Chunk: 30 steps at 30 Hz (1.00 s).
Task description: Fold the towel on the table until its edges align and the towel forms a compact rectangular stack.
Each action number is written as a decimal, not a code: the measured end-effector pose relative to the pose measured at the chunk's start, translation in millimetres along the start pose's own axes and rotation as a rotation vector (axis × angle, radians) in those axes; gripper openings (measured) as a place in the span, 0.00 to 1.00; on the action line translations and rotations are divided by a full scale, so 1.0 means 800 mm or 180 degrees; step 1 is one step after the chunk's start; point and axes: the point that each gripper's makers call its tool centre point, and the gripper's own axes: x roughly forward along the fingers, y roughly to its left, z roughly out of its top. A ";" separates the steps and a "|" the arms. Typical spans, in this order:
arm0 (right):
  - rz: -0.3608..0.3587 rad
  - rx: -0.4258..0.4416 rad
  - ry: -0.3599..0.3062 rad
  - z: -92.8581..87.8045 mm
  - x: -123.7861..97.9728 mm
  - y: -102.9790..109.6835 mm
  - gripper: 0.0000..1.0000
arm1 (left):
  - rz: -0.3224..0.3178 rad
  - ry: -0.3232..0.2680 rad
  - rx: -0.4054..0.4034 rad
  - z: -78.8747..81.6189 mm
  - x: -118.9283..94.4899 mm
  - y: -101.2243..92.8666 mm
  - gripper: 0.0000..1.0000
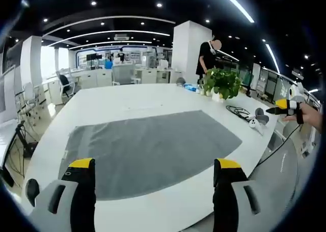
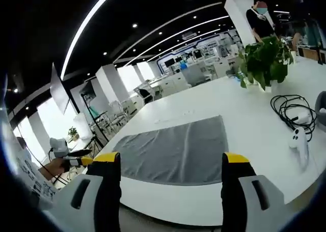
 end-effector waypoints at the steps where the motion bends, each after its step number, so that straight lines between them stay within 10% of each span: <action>1: 0.0000 0.0002 0.0001 0.000 0.000 0.000 0.81 | 0.0000 0.0001 -0.0001 0.000 0.000 0.000 1.00; 30: -0.0031 0.0011 0.0049 -0.005 0.001 -0.004 0.80 | -0.0055 0.0041 0.0035 -0.002 0.003 -0.008 0.99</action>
